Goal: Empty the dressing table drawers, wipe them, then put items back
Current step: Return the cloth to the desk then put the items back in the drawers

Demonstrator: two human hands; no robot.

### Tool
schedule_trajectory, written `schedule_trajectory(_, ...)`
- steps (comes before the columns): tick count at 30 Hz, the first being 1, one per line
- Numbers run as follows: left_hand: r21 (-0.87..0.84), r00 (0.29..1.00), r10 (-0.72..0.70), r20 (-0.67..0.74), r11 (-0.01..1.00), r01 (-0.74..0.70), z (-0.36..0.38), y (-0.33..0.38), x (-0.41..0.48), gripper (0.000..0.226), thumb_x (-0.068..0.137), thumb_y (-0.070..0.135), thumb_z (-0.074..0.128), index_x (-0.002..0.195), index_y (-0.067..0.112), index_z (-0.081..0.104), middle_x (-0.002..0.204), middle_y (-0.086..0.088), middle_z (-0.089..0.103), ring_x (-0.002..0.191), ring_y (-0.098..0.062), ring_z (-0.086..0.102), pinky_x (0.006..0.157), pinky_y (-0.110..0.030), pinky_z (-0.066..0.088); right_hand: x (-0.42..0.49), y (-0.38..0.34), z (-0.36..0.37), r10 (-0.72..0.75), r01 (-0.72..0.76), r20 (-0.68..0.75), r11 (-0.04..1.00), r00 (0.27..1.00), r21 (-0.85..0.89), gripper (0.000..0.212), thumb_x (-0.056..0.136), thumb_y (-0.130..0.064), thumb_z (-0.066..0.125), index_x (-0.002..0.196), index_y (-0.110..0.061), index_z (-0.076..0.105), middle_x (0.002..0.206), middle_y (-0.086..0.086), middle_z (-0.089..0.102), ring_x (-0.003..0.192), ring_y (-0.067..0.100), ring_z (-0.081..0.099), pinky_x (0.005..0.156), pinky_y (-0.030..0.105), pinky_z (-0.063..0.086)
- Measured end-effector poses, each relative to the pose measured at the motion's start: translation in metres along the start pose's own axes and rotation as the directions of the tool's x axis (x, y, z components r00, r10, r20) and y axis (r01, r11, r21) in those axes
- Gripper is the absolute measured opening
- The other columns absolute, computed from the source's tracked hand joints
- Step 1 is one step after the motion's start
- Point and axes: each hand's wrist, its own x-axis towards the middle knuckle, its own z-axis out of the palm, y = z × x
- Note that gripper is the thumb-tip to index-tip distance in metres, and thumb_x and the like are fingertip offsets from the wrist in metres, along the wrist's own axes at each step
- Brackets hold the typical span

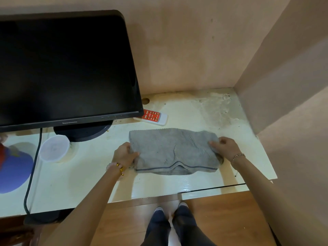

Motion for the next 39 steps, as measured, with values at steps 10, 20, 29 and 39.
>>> schedule_trajectory(10, -0.321, 0.999, -0.025, -0.028, 0.947, 0.014, -0.037, -0.018, 0.012, 0.011, 0.089, 0.012, 0.061, 0.1, 0.011, 0.06, 0.104, -0.013, 0.065, 0.098, -0.029, 0.06, 0.071, -0.031, 0.049, -0.021, 0.011, 0.001, -0.081, 0.079, 0.005, 0.988, 0.997, 0.129, 0.015, 0.09, -0.023, 0.057, 0.09, -0.01, 0.048, 0.083, 0.01, 0.059, 0.076, 0.026, 0.058, 0.064, 0.038, 0.052)
schedule_trajectory(20, -0.289, 0.994, -0.085, 0.067, 0.952, 0.101, -0.037, -0.003, -0.002, 0.034, 0.082, 0.023, 0.071, 0.109, 0.01, 0.057, 0.103, -0.008, 0.062, 0.089, -0.019, 0.058, 0.061, -0.024, 0.044, -0.043, 0.014, 0.011, -0.03, 0.0, 0.088, 0.945, 0.996, 0.327, 0.021, 0.086, -0.018, 0.063, 0.105, -0.009, 0.059, 0.096, 0.006, 0.065, 0.084, 0.017, 0.063, 0.065, 0.03, 0.055)
schedule_trajectory(29, -0.431, 0.956, 0.29, 0.036, 0.868, -0.247, -0.026, 0.081, -0.047, 0.026, 0.081, 0.009, 0.071, 0.104, 0.02, 0.064, 0.097, 0.002, 0.066, 0.094, -0.012, 0.061, 0.081, -0.029, 0.054, -0.073, -0.067, 0.025, -0.231, 0.139, 0.119, 0.847, 0.966, 0.513, 0.012, 0.091, -0.014, 0.056, 0.1, -0.014, 0.064, 0.091, 0.001, 0.068, 0.08, 0.014, 0.064, 0.066, 0.031, 0.053)
schedule_trajectory(39, -0.515, 0.882, 0.36, 0.304, 0.841, -0.166, -0.001, 0.118, -0.072, 0.027, 0.095, 0.021, 0.051, 0.12, 0.026, 0.061, 0.108, 0.006, 0.068, 0.101, -0.008, 0.063, 0.08, -0.027, 0.051, -0.085, -0.096, 0.031, -0.282, 0.069, 0.278, 0.805, 0.918, 0.59, 0.029, 0.087, -0.023, 0.062, 0.113, -0.011, 0.062, 0.097, 0.008, 0.067, 0.082, 0.017, 0.067, 0.056, 0.024, 0.053)
